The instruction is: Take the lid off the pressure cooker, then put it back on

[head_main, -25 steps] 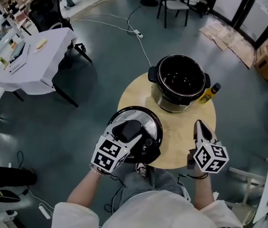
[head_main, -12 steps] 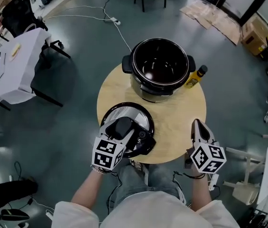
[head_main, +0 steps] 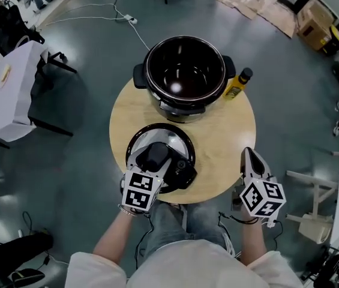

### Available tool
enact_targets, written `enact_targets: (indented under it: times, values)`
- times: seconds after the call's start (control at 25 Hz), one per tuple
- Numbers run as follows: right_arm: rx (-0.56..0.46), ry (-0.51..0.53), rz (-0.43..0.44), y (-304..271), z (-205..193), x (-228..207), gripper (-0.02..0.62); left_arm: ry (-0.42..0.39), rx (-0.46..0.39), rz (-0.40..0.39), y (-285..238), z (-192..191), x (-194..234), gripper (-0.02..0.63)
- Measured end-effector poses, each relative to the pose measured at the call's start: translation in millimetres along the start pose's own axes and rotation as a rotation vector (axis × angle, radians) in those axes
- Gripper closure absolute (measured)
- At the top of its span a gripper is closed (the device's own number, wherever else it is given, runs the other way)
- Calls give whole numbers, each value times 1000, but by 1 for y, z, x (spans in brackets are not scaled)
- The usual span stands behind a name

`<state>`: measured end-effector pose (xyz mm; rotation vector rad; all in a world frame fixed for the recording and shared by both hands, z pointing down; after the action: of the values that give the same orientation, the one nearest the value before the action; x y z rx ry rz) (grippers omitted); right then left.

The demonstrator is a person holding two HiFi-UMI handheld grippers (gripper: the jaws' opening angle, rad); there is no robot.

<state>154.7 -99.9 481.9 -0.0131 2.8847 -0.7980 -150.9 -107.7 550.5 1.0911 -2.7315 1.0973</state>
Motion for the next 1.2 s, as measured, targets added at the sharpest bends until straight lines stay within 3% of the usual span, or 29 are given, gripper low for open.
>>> enact_targets:
  times: [0.28, 0.76, 1.2]
  values:
    - [5, -29, -13, -1, -3, -9, 594, 18, 36, 23, -14, -4, -4, 325]
    - [41, -45, -4, -14, -12, -12, 594, -40, 107, 29, -30, -13, -12, 327]
    - [83, -33, 60, -27, -16, 2, 594, -11, 155, 16, -34, -12, -9, 324]
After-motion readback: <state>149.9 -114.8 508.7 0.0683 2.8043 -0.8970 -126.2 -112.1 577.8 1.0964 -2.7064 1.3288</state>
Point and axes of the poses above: the fingertips, and each gripper's own axes: y backward along the fingers, x to its left, z out of its top, the point moved 8 cm from there along y, backward along the fingers, and after that the axes turned 10 degrees about -z, right-handed, at the moved point
